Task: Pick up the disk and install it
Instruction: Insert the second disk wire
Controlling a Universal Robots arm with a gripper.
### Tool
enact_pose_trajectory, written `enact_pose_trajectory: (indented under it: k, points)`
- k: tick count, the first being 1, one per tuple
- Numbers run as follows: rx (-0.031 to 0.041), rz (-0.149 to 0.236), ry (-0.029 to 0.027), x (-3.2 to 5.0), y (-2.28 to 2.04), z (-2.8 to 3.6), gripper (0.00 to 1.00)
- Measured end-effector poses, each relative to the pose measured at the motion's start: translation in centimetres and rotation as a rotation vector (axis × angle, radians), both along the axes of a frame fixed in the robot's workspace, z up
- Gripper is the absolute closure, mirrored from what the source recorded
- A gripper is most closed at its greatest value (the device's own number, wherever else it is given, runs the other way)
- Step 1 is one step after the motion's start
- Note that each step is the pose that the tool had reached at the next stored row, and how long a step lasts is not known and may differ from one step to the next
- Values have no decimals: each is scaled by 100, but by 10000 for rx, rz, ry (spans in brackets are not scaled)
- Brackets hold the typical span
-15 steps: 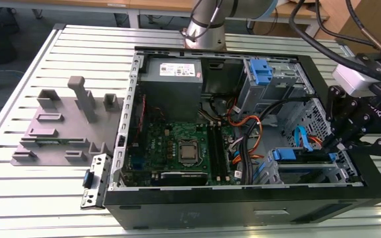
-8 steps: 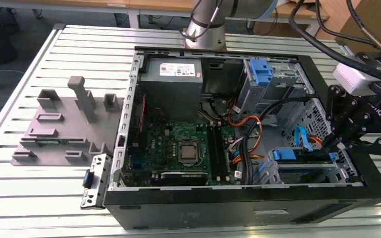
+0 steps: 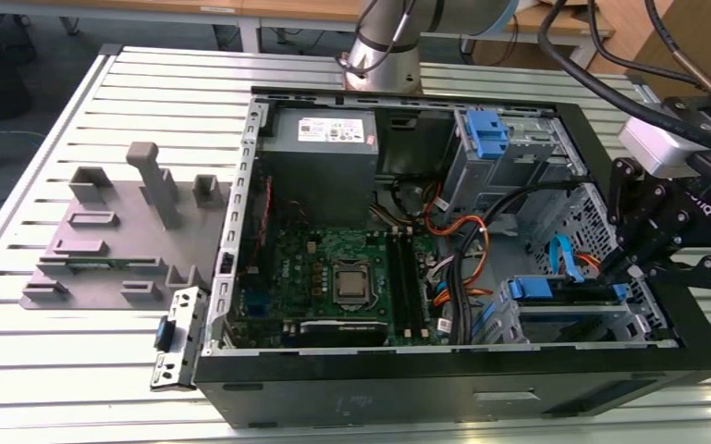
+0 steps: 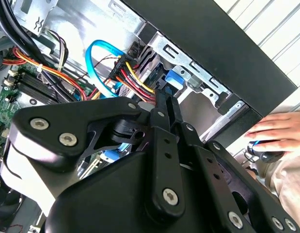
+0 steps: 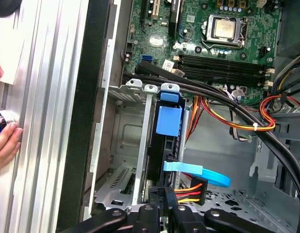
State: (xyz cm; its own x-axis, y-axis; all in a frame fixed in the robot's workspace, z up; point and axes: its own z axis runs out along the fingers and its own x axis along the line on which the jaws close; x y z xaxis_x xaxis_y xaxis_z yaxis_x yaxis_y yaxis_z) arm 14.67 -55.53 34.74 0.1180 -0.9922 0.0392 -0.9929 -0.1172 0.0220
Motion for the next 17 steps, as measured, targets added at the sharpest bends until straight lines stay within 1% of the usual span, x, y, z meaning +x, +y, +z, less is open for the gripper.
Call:
enact_pose_trajectory:
  k: [4, 8, 11, 17]
  points:
    - [4, 0, 0, 0, 15, -3, 83]
    - [13, -1, 0, 0, 16, -4, 83]
    - [34, -1, 0, -1, 23, -6, 83]
    - [42, 0, 0, 0, 26, -9, 83]
